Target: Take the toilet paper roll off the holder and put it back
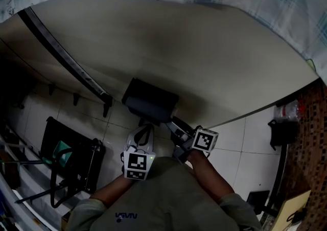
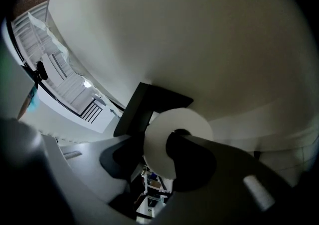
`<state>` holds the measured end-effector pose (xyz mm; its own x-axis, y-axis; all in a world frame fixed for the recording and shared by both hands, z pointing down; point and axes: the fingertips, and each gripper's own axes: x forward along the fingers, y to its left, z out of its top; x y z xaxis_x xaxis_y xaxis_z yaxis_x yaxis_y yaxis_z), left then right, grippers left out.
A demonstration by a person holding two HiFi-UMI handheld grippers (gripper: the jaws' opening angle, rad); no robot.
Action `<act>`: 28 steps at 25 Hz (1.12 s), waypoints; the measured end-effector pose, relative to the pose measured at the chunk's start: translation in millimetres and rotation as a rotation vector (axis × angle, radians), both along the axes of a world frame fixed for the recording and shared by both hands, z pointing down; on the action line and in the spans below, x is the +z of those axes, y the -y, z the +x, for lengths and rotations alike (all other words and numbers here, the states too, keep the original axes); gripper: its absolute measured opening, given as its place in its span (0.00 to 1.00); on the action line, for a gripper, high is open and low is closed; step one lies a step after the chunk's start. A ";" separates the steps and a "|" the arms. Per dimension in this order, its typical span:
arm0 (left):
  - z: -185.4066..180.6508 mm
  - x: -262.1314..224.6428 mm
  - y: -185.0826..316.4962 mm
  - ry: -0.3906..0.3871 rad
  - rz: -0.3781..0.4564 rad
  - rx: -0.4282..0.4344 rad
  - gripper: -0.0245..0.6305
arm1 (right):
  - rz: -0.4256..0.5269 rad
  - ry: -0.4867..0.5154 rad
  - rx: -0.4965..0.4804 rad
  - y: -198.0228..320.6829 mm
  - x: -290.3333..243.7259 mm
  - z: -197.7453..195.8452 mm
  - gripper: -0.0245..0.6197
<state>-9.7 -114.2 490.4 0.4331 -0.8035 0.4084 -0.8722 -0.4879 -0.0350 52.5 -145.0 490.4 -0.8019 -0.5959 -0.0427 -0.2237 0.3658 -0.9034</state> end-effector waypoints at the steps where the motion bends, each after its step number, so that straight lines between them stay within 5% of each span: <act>1: -1.1 0.5 0.8 -0.007 -0.005 -0.006 0.05 | -0.002 0.001 0.005 -2.7 -0.1 3.6 0.27; 6: -3.0 1.7 4.2 -0.028 -0.016 -0.016 0.05 | -0.011 0.005 0.037 -18.3 0.9 23.3 0.23; 10: -2.8 2.6 4.7 -0.040 -0.021 -0.011 0.05 | -0.033 -0.019 0.057 -24.3 7.8 32.5 0.04; 28: -19.5 3.8 -0.3 -0.066 -0.019 -0.020 0.05 | -0.005 -0.127 -0.031 -8.0 6.4 -22.1 0.04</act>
<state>-29.2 -113.9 494.3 0.4438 -0.8046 0.3945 -0.8818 -0.4705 0.0323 30.4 -137.0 496.8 -0.8189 -0.5705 0.0628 -0.3247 0.3703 -0.8703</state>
